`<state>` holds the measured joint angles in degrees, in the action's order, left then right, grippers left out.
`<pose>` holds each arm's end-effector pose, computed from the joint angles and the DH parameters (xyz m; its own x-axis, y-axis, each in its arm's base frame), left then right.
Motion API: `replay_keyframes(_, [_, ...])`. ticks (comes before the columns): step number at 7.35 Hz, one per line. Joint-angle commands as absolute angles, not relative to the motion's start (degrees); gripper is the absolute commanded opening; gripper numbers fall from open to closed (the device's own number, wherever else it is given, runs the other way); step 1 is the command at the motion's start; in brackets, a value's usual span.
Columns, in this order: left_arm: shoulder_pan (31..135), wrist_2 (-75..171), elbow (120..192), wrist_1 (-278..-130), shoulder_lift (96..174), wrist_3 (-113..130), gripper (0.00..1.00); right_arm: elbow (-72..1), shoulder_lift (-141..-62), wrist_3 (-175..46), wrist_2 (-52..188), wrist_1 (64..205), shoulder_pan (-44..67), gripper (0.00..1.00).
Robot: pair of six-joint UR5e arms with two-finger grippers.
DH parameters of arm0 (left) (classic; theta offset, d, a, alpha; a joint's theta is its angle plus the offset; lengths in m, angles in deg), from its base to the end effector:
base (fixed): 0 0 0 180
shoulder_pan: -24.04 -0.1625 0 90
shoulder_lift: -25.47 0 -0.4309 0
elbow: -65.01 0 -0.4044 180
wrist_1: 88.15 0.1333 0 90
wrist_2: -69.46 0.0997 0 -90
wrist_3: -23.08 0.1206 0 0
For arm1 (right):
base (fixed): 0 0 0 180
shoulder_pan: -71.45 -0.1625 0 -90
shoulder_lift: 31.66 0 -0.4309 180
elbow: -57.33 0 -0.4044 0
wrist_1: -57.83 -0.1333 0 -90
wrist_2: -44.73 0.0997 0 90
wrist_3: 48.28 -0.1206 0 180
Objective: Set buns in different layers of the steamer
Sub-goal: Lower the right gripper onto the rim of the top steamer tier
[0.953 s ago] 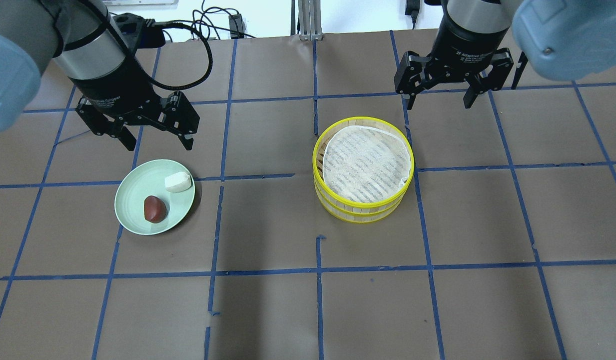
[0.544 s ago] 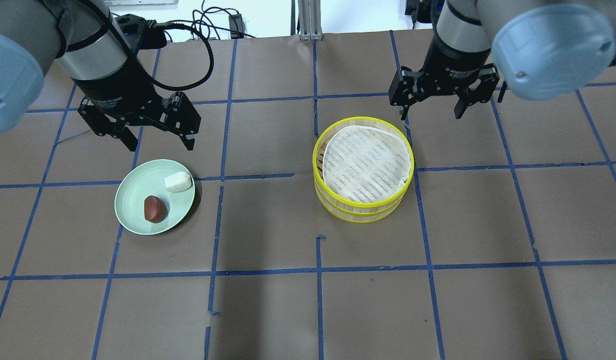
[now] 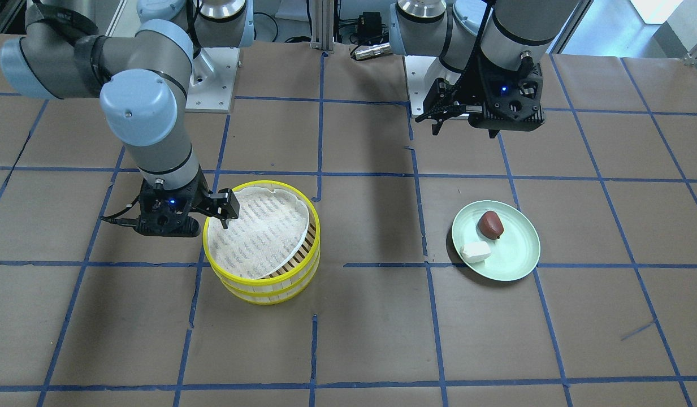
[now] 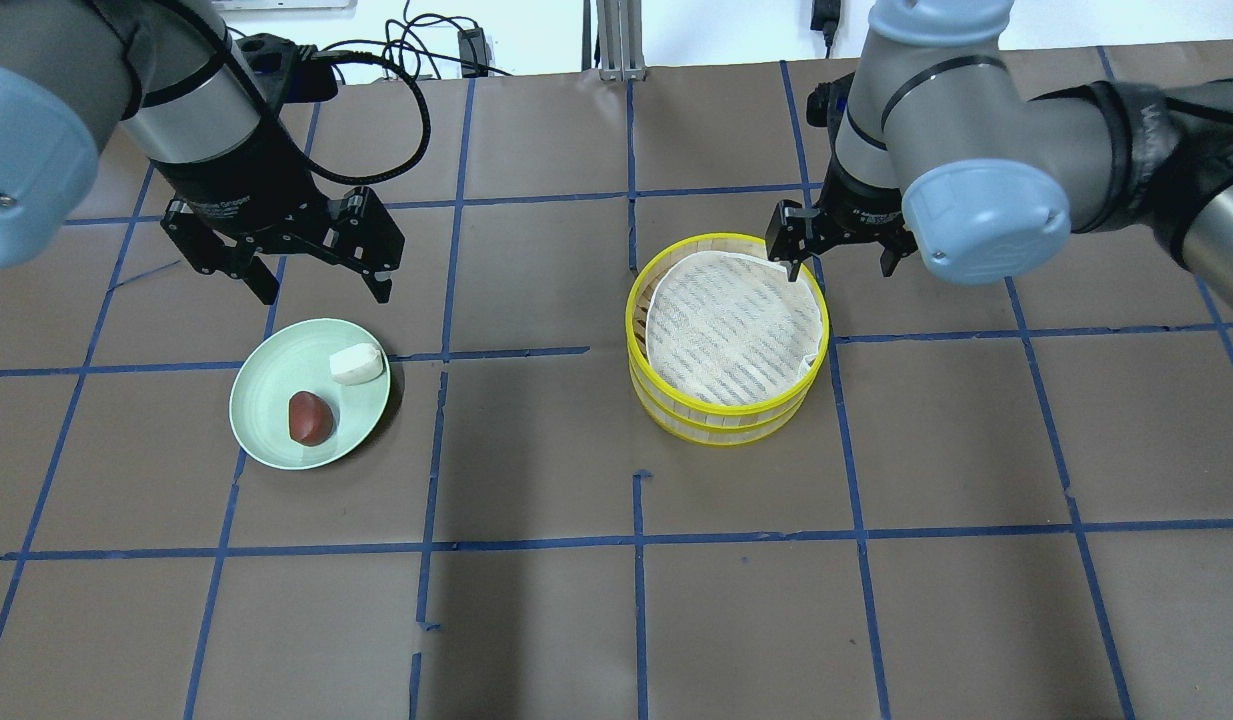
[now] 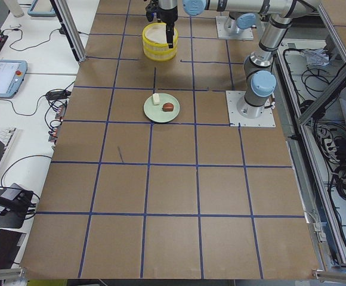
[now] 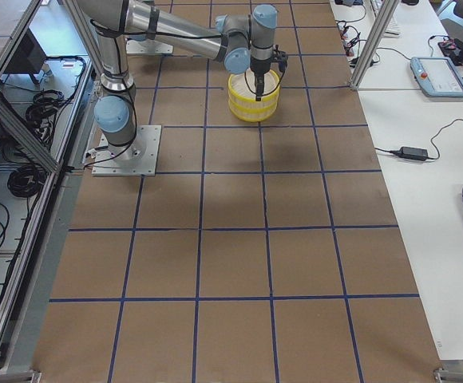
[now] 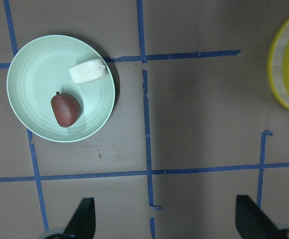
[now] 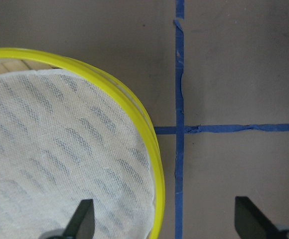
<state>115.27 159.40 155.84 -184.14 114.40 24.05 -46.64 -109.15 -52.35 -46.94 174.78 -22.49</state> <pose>-0.1438 -0.4805 0.4650 -0.9993 0.0382 0.0027 0.0383 0.9942 0.1002 0.1677 -0.5458 0.2831 -0.9996 0.0025 0.0285 0.0022 0.9999 -0.0103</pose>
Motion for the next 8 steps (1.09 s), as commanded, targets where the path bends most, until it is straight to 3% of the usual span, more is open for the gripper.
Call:
replay_keyframes(1, [115.27, 159.54, 155.98, -184.13, 114.5, 24.04, 1.0, -48.57, -108.12, -49.97, -46.59, 177.37, -22.5, 0.85])
replay_keyframes(2, [115.27, 159.46, 155.98, -184.21, 114.5, 24.04, 1.0, -49.45, -108.12, -49.86, -46.59, 177.45, -22.5, 0.8])
replay_keyframes(3, [115.27, 159.54, 155.98, -184.21, 114.5, 24.04, 1.0, -49.72, -108.21, -49.86, -46.5, 177.36, -22.42, 0.36])
replay_keyframes(4, [115.27, 159.54, 156.06, -184.21, 114.5, 24.04, 1.0, -49.72, -108.12, -49.34, -46.5, 177.28, -22.41, 0.22])
replay_keyframes(6, [115.27, 159.54, 156.06, -184.3, 114.5, 24.04, 1.0, -49.63, -108.21, -48.19, -46.59, 177.62, -22.41, 0.08])
replay_keyframes(8, [115.53, 159.19, 156.24, -184.21, 114.76, 23.0, 1.0, -49.2, -108.3, -48.28, -46.5, 177.37, -22.5, 0.05])
